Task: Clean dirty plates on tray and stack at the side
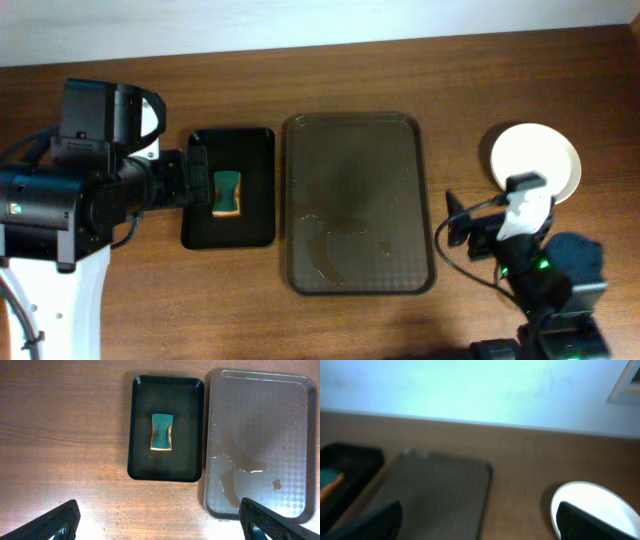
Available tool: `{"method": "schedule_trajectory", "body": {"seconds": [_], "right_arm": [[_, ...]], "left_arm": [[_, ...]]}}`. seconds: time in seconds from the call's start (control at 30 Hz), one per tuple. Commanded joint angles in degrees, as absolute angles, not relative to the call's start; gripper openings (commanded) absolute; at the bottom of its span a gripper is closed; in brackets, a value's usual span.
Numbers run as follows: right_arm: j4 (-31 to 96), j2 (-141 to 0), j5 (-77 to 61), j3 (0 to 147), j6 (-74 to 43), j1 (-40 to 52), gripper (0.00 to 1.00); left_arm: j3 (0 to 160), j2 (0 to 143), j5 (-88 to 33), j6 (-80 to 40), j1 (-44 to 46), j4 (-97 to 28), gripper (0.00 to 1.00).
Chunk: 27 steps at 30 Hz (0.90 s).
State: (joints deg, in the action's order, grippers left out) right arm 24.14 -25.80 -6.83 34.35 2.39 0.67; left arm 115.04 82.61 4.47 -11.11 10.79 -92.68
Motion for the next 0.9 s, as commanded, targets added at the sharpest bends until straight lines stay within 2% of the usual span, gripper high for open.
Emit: {"method": "schedule_trajectory", "body": {"seconds": [0.0, 0.17, 0.4, 0.87], "right_arm": [[20.64, -14.37, -5.52, 21.96, 2.76, 0.36, 0.98], [18.74, -0.03, -5.23, 11.00, 2.81, 0.34, 0.99], [3.79, -0.19, -5.30, 0.34, 2.76, 0.36, 0.99], [3.97, -0.32, -4.86, 0.32, 2.76, 0.36, 0.98]], "left_arm": [[115.31, 82.59, 4.25, -10.59, 10.70, -92.53, 1.00], [115.31, 82.59, 4.25, -10.59, 10.70, -92.53, 1.00], [115.31, 82.59, 4.23, -10.59, 10.70, -92.53, 1.00], [115.31, 82.59, 4.25, -10.59, 10.70, -92.53, 1.00]]}}
